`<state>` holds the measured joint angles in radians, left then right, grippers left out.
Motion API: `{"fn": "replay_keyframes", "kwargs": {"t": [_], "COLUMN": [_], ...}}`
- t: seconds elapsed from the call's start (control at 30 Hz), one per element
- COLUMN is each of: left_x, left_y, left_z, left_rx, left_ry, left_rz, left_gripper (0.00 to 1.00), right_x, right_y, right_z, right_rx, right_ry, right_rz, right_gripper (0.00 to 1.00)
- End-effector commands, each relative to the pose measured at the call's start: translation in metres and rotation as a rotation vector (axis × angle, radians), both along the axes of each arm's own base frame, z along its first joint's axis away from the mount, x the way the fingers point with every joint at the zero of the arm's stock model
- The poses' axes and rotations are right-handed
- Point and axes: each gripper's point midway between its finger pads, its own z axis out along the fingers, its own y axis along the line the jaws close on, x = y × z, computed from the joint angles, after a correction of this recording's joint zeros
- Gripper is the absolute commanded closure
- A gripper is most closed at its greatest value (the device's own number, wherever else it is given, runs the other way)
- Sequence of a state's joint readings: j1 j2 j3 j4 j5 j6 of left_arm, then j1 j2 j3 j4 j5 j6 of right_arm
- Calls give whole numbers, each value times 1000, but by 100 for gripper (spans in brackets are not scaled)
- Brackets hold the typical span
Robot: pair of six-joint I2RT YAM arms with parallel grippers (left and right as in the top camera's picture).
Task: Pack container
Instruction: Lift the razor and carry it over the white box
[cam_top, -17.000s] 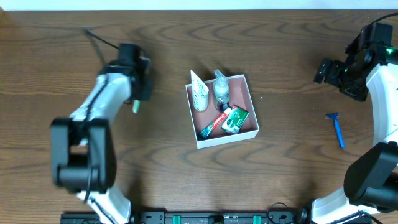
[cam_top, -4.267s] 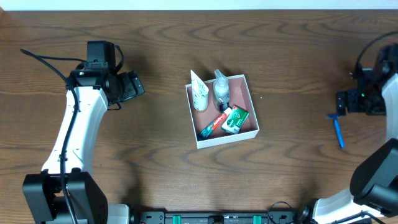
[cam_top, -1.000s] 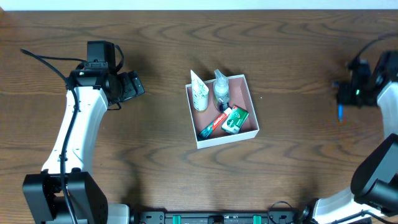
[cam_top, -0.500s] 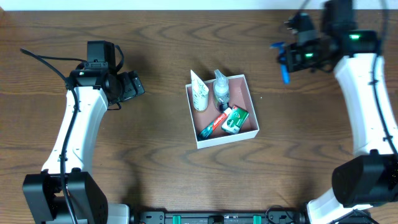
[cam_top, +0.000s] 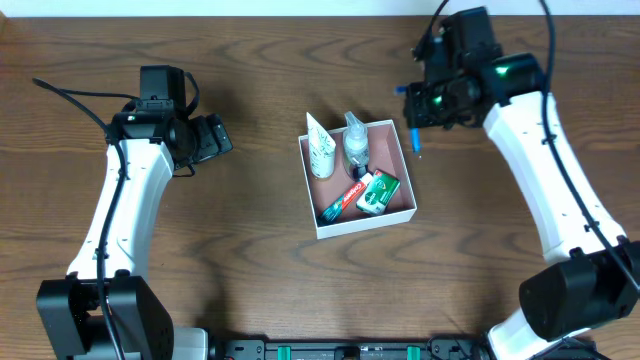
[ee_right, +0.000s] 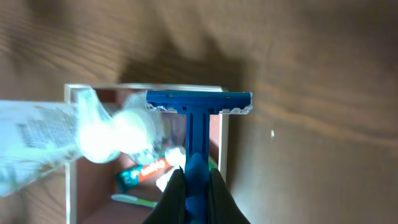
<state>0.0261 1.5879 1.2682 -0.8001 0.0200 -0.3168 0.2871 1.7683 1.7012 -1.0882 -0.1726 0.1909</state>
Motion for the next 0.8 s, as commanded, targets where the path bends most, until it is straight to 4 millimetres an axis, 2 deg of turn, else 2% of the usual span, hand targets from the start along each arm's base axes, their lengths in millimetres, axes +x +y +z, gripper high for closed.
{"fn": "replay_keyframes", "kwargs": {"t": [0.0, 0.13, 0.3, 0.63, 0.77], "left_x": [0, 0, 0, 0, 0], "left_y": [2, 2, 2, 2, 2], "left_z": [2, 2, 2, 2, 2], "left_rx": [5, 5, 5, 5, 5], "left_ry": [-5, -5, -5, -5, -5], "left_rz": [-5, -5, -5, -5, -5], "left_gripper": [2, 2, 2, 2, 2], "right_x": [-10, -23, -25, -23, -23], "right_y": [-10, -8, -5, 14, 14], "right_z": [-20, -44, -65, -65, -65], "right_rx": [-105, -128, -135, -157, -183], "right_ry": [46, 98, 98, 33, 22], "right_rz": [-90, -86, -71, 76, 81], "right_gripper": [99, 99, 99, 99, 99]}}
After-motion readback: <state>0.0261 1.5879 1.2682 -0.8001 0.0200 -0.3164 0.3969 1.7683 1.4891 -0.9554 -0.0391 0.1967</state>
